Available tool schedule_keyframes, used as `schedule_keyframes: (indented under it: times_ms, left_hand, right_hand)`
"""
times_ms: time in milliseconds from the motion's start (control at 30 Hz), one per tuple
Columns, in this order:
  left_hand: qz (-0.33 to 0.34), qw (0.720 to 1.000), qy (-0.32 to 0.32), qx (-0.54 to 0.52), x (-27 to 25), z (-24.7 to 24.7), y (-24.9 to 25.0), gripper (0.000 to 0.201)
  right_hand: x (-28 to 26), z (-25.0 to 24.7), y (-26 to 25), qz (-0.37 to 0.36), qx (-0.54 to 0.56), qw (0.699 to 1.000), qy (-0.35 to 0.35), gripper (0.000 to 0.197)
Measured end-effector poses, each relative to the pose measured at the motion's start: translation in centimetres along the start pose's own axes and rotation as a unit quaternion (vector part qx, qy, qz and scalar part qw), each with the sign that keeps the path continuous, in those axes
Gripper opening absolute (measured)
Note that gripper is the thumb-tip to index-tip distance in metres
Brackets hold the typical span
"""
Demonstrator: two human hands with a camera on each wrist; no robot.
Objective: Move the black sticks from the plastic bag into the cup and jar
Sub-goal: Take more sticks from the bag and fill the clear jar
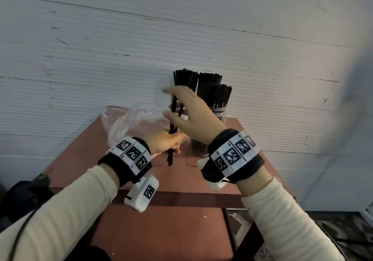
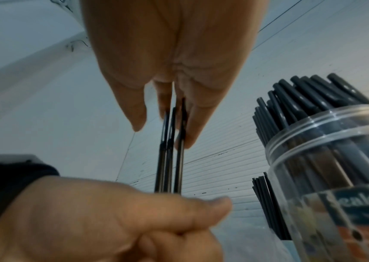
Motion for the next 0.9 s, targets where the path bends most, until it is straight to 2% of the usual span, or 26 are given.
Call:
schedule_keyframes:
  times_ms: [67,133,167,233,300,367,433,467,567,600,633,700,800,833,900]
  left_hand:
    - [0.031,0.998,0.051,-0.034,-0.1,-1.0,1.5,0.045]
    - [0.069,0.995,0.047,-0.055,-0.4,-0.9,3.7,0.048]
    - [0.092,0.994,0.027,-0.057,-0.5,-0.5,4.9,0.048]
    - [0.12,0.991,-0.022,-0.057,-0.8,0.6,6.6,0.048]
    - [0.144,0.988,-0.046,-0.043,-1.1,1.4,7.8,0.044]
    - [0.167,0.984,-0.055,-0.028,-1.2,2.1,8.8,0.031]
    - [0.167,0.985,-0.047,-0.003,-1.0,2.4,9.2,0.015]
    - [0.161,0.987,-0.024,-0.001,-0.7,2.1,9.1,0.019]
    - [0.192,0.972,0.136,-0.017,0.8,-1.2,9.0,0.076]
    - [0.21,0.963,0.168,-0.016,1.3,-1.9,9.3,0.09]
    - [0.222,0.959,0.175,-0.016,2.2,-2.1,9.4,0.1]
    - [0.233,0.962,0.138,-0.02,4.2,-1.8,9.5,0.114]
    - [0.211,0.974,0.053,-0.055,7.6,-1.3,8.8,0.135]
    - [0.198,0.978,0.039,-0.059,8.4,-1.3,8.6,0.135]
    - [0.179,0.982,0.014,-0.058,9.8,-1.4,8.4,0.123]
  right_hand:
    - [-0.3,-1.5,0.7,0.048,0.086,0.995,0.028,0.071]
    - [-0.6,-2.6,1.9,0.092,0.119,0.988,0.037,0.076]
    - [-0.7,-2.7,2.4,0.103,0.089,0.991,0.017,0.071]
    - [-0.8,-2.1,2.9,0.093,0.026,0.994,-0.05,0.048]
    - [-1.1,-1.9,2.7,0.062,0.027,0.994,-0.082,0.023]
    - [-1.2,-2.7,2.9,0.061,0.062,0.993,-0.077,0.015]
    - [-1.1,-4.2,3.7,0.078,0.103,0.989,-0.067,0.016]
    - [-0.9,-5.3,4.2,0.084,0.12,0.988,-0.05,0.017]
    - [0.0,-10.4,6.1,0.104,0.154,0.981,0.062,0.016]
    - [0.2,-12.2,6.6,0.108,0.166,0.975,0.1,0.015]
    - [0.4,-13.8,7.2,0.108,0.174,0.97,0.131,0.014]
    - [0.8,-16.1,7.7,0.101,0.171,0.966,0.163,0.014]
    - [1.5,-17.7,8.2,0.098,0.154,0.968,0.173,0.015]
    - [1.8,-17.9,8.4,0.099,0.149,0.968,0.173,0.014]
    - [2.3,-17.8,8.6,0.104,0.137,0.971,0.166,0.014]
Point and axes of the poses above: each hand's wrist, its own x-axis towards the middle knuckle, its own z-axis out of the palm, y = z × x, the point moved 10 cm from there along x, towards the middle knuckle, and after that the axes turned 8 degrees about z, right-handed, at the moved point
